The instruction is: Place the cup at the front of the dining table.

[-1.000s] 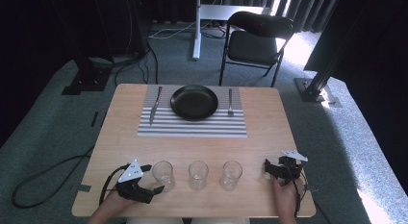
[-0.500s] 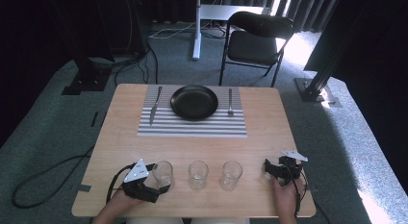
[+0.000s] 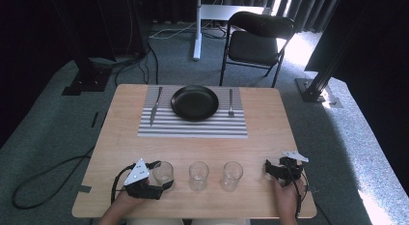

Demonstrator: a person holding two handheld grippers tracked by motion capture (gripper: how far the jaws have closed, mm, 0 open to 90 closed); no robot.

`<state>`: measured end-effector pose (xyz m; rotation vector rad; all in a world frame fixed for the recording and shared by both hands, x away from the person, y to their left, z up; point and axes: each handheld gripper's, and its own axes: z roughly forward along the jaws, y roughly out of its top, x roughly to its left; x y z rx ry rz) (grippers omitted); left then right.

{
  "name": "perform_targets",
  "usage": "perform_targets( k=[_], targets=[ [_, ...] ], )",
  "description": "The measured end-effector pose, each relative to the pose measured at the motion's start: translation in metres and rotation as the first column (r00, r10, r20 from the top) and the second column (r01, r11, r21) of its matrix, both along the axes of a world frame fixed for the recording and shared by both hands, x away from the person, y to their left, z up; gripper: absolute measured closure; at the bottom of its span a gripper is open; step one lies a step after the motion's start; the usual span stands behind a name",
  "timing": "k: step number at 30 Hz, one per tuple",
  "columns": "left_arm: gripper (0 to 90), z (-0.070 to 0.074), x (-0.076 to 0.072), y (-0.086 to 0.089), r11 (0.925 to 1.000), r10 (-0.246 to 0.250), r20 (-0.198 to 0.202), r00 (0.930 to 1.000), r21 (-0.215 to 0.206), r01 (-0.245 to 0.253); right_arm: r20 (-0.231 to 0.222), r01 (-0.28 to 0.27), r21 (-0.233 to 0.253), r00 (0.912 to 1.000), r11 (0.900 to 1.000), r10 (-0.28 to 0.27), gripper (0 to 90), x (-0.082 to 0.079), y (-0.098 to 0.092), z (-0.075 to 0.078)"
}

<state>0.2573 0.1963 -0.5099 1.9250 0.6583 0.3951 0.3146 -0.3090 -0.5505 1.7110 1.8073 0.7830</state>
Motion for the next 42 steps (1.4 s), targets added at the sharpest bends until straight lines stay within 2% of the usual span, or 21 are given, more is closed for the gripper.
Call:
perform_targets(
  k=[1,4,6,8,13,16,18,24,28,33,35,38,41,42],
  targets=[
    [22.1,0.000,0.000,0.000,1.0000,0.004,0.003,1.0000,-0.007,-0.004,0.000,0.001,0.001,1.0000,1.000,-0.001,11.9,0.000,0.000,0.000],
    [23.0,0.001,0.000,0.001,0.9995,0.001,0.001,1.0000,-0.032,-0.001,0.000,0.000,0.001,1.0000,1.000,0.000,11.8,0.000,0.000,0.000],
    [23.3,-0.001,0.002,-0.001,0.9997,0.005,-0.026,0.9997,-0.024,-0.006,0.000,0.000,0.000,1.0000,1.000,0.000,11.9,0.000,0.000,0.000],
    [25.3,-0.003,0.002,-0.003,0.9998,0.003,-0.029,0.9996,-0.019,-0.004,0.000,0.000,0.000,1.0000,1.000,0.000,11.9,0.000,0.000,0.000],
    [29.1,-0.002,0.000,-0.005,0.9997,0.021,-0.003,0.9998,0.010,-0.021,0.000,0.001,0.000,1.0000,1.000,-0.001,11.9,0.000,0.000,0.000],
    [29.4,-0.001,0.000,-0.005,0.9995,0.013,-0.002,0.9999,0.028,-0.013,0.000,0.000,0.000,1.0000,1.000,0.000,11.9,0.000,0.000,0.000],
    [29.5,0.000,0.002,-0.005,0.9995,0.018,-0.011,0.9998,0.025,-0.018,0.000,0.000,0.000,1.0000,1.000,0.000,11.9,0.000,0.000,0.000],
    [29.7,0.005,0.003,-0.005,0.9977,0.027,-0.006,0.9996,0.062,-0.026,0.000,0.000,0.000,1.0000,1.000,0.000,11.9,0.000,0.000,0.000],
    [29.7,0.005,0.004,-0.001,0.9979,0.053,-0.016,0.9985,0.037,-0.053,0.000,0.001,0.001,1.0000,1.000,-0.001,11.9,0.000,0.000,0.000],
    [29.6,0.009,0.005,0.000,0.9957,0.065,-0.002,0.9979,0.066,-0.065,0.000,0.000,0.000,1.0000,1.000,0.000,11.9,0.000,0.000,0.000],
    [29.6,0.011,0.006,0.002,0.9958,0.069,0.016,0.9975,0.060,-0.070,0.000,0.000,0.000,1.0000,1.000,0.000,11.9,0.000,0.000,0.000],
    [29.6,0.011,0.009,0.005,0.9947,0.095,0.012,0.9955,0.040,-0.095,0.001,0.001,0.001,1.0000,1.000,-0.001,11.9,0.000,0.000,0.000],
    [29.5,0.012,0.013,0.007,0.9924,0.115,0.009,0.9933,0.043,-0.116,0.001,0.000,0.001,1.0000,1.000,0.000,11.9,0.000,0.000,0.000],
    [29.5,0.014,0.016,0.008,0.9927,0.112,-0.004,0.9936,0.045,-0.112,0.001,0.000,0.001,1.0000,1.000,0.000,11.9,0.000,0.000,0.000]
  ],
)
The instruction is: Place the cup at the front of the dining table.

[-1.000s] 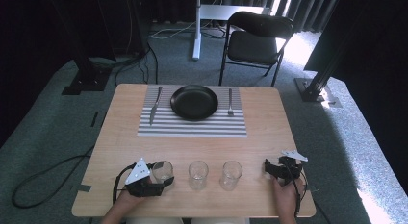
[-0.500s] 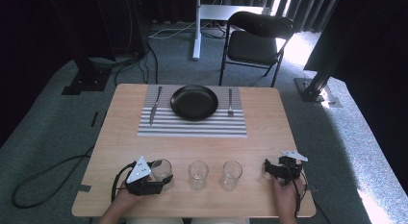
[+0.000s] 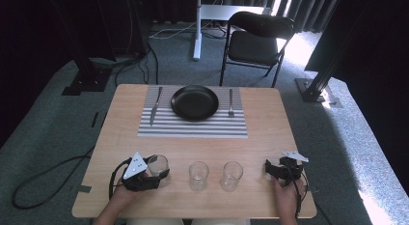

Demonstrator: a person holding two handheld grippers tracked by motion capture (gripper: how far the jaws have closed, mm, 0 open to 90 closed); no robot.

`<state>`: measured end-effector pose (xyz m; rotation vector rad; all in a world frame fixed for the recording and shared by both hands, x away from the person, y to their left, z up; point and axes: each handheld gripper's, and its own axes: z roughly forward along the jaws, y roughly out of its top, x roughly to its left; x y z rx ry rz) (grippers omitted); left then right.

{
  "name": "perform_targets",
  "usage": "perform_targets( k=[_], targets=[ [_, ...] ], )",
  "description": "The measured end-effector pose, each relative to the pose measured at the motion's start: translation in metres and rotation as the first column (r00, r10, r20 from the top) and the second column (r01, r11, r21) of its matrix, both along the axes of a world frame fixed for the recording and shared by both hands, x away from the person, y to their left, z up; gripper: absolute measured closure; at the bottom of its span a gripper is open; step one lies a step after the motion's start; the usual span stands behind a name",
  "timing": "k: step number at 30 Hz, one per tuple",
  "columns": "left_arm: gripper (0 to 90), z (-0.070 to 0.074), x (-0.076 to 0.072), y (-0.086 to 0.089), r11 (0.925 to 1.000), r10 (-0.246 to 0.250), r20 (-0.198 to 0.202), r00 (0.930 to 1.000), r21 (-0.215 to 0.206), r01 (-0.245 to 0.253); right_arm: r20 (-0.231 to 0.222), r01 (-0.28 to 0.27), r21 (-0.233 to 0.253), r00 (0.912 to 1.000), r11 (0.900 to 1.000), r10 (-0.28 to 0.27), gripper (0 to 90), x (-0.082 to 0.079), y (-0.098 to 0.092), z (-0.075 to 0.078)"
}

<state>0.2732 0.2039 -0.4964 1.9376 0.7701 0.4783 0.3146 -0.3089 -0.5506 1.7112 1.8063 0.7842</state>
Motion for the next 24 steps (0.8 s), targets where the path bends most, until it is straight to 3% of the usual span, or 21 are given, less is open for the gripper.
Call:
perform_targets(
  k=[4,8,15,24],
  targets=[
    [29.5,0.007,0.007,-0.001,0.9997,0.009,0.006,0.9999,0.022,-0.009,0.000,-0.001,-0.002,1.0000,1.000,0.001,11.9,0.000,0.000,0.000],
    [29.4,0.014,0.018,-0.001,0.9995,0.026,-0.001,0.9997,0.017,-0.026,0.000,-0.001,-0.002,1.0000,1.000,0.001,11.9,0.000,0.000,0.000],
    [29.3,0.020,0.043,0.000,0.9938,0.111,-0.019,0.9936,0.009,-0.111,0.000,-0.001,-0.002,1.0000,1.000,0.001,11.9,0.000,0.000,0.000],
    [29.2,0.016,0.063,-0.005,0.9875,0.157,-0.042,0.9867,0.020,-0.157,0.000,-0.001,-0.002,1.0000,1.000,0.001,11.9,0.000,0.000,0.000]
  ],
)
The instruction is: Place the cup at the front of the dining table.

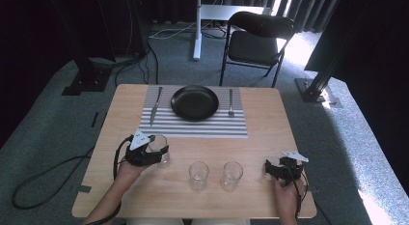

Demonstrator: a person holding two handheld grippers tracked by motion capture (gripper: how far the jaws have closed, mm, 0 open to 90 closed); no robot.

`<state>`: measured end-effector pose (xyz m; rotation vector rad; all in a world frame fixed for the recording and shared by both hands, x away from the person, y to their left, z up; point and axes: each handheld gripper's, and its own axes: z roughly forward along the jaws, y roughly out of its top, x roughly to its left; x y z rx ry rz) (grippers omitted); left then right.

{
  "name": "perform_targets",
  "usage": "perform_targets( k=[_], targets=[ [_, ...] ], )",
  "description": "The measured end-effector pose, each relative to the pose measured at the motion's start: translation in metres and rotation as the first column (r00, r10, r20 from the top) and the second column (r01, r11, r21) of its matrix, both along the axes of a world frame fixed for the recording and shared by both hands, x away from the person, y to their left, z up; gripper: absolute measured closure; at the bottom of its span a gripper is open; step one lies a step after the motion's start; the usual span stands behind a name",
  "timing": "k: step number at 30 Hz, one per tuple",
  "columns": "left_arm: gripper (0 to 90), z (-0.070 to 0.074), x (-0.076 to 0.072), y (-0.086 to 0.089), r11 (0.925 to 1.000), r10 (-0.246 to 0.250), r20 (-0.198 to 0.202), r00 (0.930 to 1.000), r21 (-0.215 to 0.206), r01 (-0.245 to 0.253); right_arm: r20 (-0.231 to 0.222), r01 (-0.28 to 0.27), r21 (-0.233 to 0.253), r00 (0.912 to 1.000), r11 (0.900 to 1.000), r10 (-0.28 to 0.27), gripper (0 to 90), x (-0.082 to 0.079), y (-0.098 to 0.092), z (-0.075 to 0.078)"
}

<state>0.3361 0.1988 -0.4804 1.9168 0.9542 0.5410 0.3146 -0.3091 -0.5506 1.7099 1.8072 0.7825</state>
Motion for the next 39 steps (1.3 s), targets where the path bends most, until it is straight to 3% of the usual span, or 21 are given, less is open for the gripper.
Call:
perform_targets(
  k=[5,10,15,18,22,25,27,30,31,33,39],
  targets=[
    [29.2,0.004,0.013,-0.005,0.9990,0.040,0.026,0.9988,0.018,-0.041,0.000,0.000,0.000,1.0000,1.000,0.000,11.9,0.000,0.000,0.000],
    [29.2,0.011,0.028,-0.005,0.9960,0.089,0.029,0.9956,-0.011,-0.089,0.000,0.000,0.000,1.0000,1.000,0.000,11.9,0.000,0.000,0.000],
    [29.2,0.015,0.042,-0.004,0.9921,0.125,0.039,0.9913,0.001,-0.126,0.000,0.000,0.000,1.0000,1.000,0.000,11.9,0.000,0.000,0.000],
    [29.2,0.017,0.051,-0.002,0.9907,0.135,0.027,0.9904,-0.022,-0.135,0.000,0.000,0.000,1.0000,1.000,0.000,11.9,0.000,0.000,0.000],
    [29.2,0.022,0.067,-0.006,0.9887,0.150,0.025,0.9884,0.004,-0.150,0.000,0.000,0.000,1.0000,1.000,0.000,11.9,0.000,0.000,0.000],
    [29.2,0.023,0.072,-0.007,0.9875,0.158,0.026,0.9872,0.002,-0.158,0.000,0.000,0.000,1.0000,1.000,0.000,11.9,0.000,0.000,0.000],
    [29.2,0.029,0.087,-0.009,0.9840,0.178,0.027,0.9836,-0.010,-0.178,0.000,0.000,0.000,1.0000,1.000,0.000,11.9,0.000,0.000,0.000],
    [29.2,0.030,0.093,-0.010,0.9831,0.183,0.022,0.9829,-0.012,-0.183,0.000,-0.001,0.000,1.0000,1.000,0.001,11.9,0.000,0.000,0.000],
    [29.2,0.031,0.101,-0.010,0.9813,0.192,0.021,0.9811,-0.018,-0.192,0.001,-0.001,0.000,1.0000,1.000,0.001,11.9,0.000,0.000,0.000],
    [29.2,0.029,0.112,-0.010,0.9788,0.205,0.008,0.9788,-0.014,-0.204,0.001,-0.001,0.000,1.0000,1.000,0.001,11.9,0.000,0.000,0.000],
    [29.2,0.022,0.124,-0.012,0.9756,0.220,-0.010,0.9755,-0.002,-0.220,0.000,0.000,0.000,1.0000,1.000,0.000,11.9,0.000,0.000,0.000]
  ],
)
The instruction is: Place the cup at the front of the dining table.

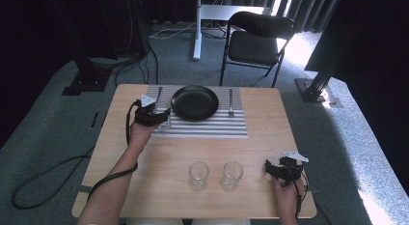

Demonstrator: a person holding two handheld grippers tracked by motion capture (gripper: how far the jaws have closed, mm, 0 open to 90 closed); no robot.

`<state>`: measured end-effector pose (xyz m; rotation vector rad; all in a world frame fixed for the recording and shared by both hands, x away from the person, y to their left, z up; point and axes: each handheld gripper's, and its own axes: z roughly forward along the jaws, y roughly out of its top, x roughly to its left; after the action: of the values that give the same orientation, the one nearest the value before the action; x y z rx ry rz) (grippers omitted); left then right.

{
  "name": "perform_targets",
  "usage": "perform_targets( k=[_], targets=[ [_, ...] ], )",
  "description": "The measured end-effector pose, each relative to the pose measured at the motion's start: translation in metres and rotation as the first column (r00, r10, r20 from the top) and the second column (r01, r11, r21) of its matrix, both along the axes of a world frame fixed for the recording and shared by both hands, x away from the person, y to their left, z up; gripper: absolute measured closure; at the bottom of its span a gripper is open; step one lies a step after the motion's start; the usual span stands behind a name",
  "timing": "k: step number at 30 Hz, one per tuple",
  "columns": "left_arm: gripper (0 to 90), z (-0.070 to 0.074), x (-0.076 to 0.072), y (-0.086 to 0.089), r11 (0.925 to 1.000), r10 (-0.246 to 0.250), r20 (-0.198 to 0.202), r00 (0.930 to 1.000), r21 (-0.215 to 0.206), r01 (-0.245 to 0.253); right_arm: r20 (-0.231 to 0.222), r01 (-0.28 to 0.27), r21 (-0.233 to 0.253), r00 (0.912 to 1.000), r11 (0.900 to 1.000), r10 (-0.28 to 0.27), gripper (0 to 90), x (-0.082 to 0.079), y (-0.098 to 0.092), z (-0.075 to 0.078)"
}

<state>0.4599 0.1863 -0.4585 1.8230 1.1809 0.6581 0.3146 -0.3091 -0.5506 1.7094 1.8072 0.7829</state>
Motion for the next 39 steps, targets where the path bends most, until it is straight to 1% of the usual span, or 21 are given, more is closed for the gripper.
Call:
perform_targets(
  k=[3,4,7,9,11,13,14,15,17,20,22,23,25,26,27,30,32,33,35,38,39],
  targets=[
    [29.2,-0.002,0.008,-0.001,0.9999,-0.003,-0.013,0.9999,0.015,0.003,0.000,0.000,0.000,1.0000,1.000,0.000,11.9,0.000,0.000,0.000],
    [29.2,-0.002,0.011,-0.002,0.9999,-0.002,-0.011,0.9999,0.013,0.002,0.000,0.000,0.000,1.0000,1.000,0.000,11.9,0.000,0.000,0.000],
    [29.2,-0.001,0.018,-0.004,0.9995,-0.002,-0.010,0.9999,0.032,0.002,0.000,0.000,0.000,1.0000,1.000,0.000,11.9,0.000,0.000,0.000],
    [29.2,-0.002,0.022,-0.005,0.9993,0.016,-0.011,0.9998,0.033,-0.016,0.000,0.000,0.000,1.0000,1.000,0.000,11.9,0.000,0.000,0.000],
    [29.1,-0.004,0.026,-0.006,0.9990,0.035,-0.019,0.9992,0.027,-0.035,0.000,0.000,0.000,1.0000,1.000,0.000,11.9,0.000,0.000,0.000],
    [29.1,-0.007,0.028,-0.006,0.9988,0.038,-0.027,0.9989,0.034,-0.037,0.001,0.000,-0.001,1.0000,1.000,0.000,12.3,0.000,0.000,0.000],
    [29.1,-0.011,0.029,-0.007,0.9987,0.033,-0.042,0.9986,0.039,-0.031,0.002,0.002,-0.001,1.0000,1.000,-0.002,12.6,0.000,0.000,0.000],
    [29.0,-0.014,0.028,-0.006,0.9993,0.022,-0.028,0.9994,0.031,-0.021,0.002,0.003,-0.001,1.0000,1.000,-0.003,12.8,0.000,0.000,0.000],
    [28.9,-0.014,0.028,-0.005,0.9991,0.035,-0.029,0.9990,0.023,-0.034,0.002,0.003,-0.001,1.0000,1.000,-0.003,13.0,0.000,0.000,0.000],
    [27.3,-0.013,0.025,-0.004,0.9999,0.004,-0.001,1.0000,0.013,-0.004,0.003,0.003,-0.002,1.0000,1.000,-0.003,13.0,0.000,0.000,0.000],
    [20.7,-0.011,0.025,-0.006,0.9999,0.005,-0.023,0.9997,-0.014,-0.005,0.003,0.002,-0.002,1.0000,1.000,-0.002,13.0,0.000,0.000,0.000],
    [19.2,-0.011,0.025,-0.006,0.9999,0.005,-0.023,0.9997,-0.014,-0.005,0.003,0.003,-0.002,1.0000,1.000,-0.003,13.0,0.000,0.000,0.000],
    [19.2,-0.010,0.023,-0.007,0.9999,0.001,-0.019,0.9998,0.014,-0.001,0.003,0.003,-0.002,1.0000,1.000,-0.003,13.0,0.000,0.000,0.000],
    [19.2,-0.010,0.023,-0.007,0.9999,0.001,-0.019,0.9998,0.014,-0.001,0.003,0.003,-0.002,1.0000,1.000,-0.003,13.0,0.000,0.000,0.000],
    [19.2,-0.010,0.021,-0.006,0.9996,0.004,-0.016,0.9999,0.028,-0.004,0.002,0.003,-0.002,1.0000,1.000,-0.003,13.0,0.000,0.000,0.000],
    [19.3,-0.013,0.016,-0.004,0.9991,0.003,-0.027,0.9996,0.043,-0.002,0.003,0.002,-0.002,1.0000,1.000,-0.002,13.0,0.000,0.000,0.000],
    [19.2,-0.014,0.014,-0.003,0.9990,0.003,-0.030,0.9995,0.044,-0.001,0.003,0.003,-0.002,1.0000,1.000,-0.003,13.0,0.000,0.000,0.000],
    [19.2,-0.015,0.009,-0.002,0.9994,0.001,-0.029,0.9996,0.034,0.000,0.003,0.002,-0.002,1.0000,1.000,-0.002,13.0,0.000,0.000,0.000],
    [19.3,-0.017,0.006,0.000,0.9996,-0.001,-0.041,0.9992,0.028,0.002,0.002,0.003,-0.002,1.0000,1.000,-0.003,13.0,0.000,0.000,0.000],
    [19.3,-0.018,0.003,0.002,0.9997,0.000,-0.042,0.9991,0.023,0.001,0.003,0.003,-0.002,1.0000,1.000,-0.003,13.0,0.000,0.000,0.000],
    [19.3,-0.018,-0.003,0.004,0.9999,0.000,-0.034,0.9994,0.012,0.000,0.003,0.003,-0.002,1.0000,1.000,-0.003,13.0,0.000,0.000,0.000]
  ],
)
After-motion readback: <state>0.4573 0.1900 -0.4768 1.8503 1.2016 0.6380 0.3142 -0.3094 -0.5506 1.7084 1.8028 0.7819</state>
